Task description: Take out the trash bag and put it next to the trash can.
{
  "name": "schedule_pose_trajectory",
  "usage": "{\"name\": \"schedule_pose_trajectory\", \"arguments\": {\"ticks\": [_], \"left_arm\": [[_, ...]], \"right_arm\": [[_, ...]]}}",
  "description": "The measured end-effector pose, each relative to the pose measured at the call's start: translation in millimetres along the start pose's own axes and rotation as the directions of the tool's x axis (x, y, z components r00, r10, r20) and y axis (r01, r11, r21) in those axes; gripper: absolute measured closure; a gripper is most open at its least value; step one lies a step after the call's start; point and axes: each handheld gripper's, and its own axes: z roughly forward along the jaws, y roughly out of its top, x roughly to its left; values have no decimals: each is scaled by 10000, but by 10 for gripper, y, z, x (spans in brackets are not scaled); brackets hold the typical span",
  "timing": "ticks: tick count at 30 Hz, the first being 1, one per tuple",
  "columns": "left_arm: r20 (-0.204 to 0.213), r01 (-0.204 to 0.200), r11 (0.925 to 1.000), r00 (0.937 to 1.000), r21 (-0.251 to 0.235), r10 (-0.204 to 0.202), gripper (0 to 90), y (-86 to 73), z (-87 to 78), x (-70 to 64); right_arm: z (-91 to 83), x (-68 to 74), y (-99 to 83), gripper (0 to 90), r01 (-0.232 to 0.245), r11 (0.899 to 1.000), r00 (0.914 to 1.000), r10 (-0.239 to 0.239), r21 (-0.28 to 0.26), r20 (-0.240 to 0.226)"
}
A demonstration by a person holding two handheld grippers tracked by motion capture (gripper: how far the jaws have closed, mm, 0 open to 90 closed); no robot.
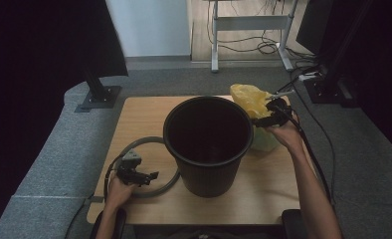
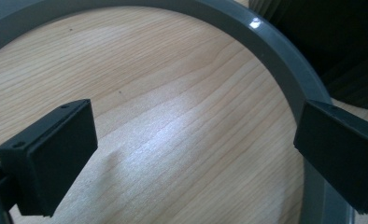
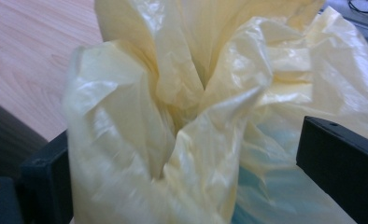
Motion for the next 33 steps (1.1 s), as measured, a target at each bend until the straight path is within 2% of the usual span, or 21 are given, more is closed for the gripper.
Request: {"name": "schedule_pose_trajectory", "arguments": {"ticks": [9, 19, 27, 33], "left_arm": [[-700, -18, 9989, 9975, 464, 51, 0, -27, 11, 36], [-918, 45, 9977, 9958, 671, 17, 0, -53, 14, 60], [-1040, 39, 9974, 9946, 716, 36, 0, -72, 5, 74], [-1056, 77, 9976, 9944, 681, -5, 0, -91, 2, 91]], "right_arm": [[-297, 4, -180, 0, 31, 9997, 9995, -39, -256, -308], [-551, 4, -450, 0, 41, 9990, 9988, -64, -454, -496], [-641, 37, -738, 0, 397, 9979, 9973, -427, -512, -599], [-638, 40, -986, 0, 236, 9980, 9974, -275, -584, -665]]}}
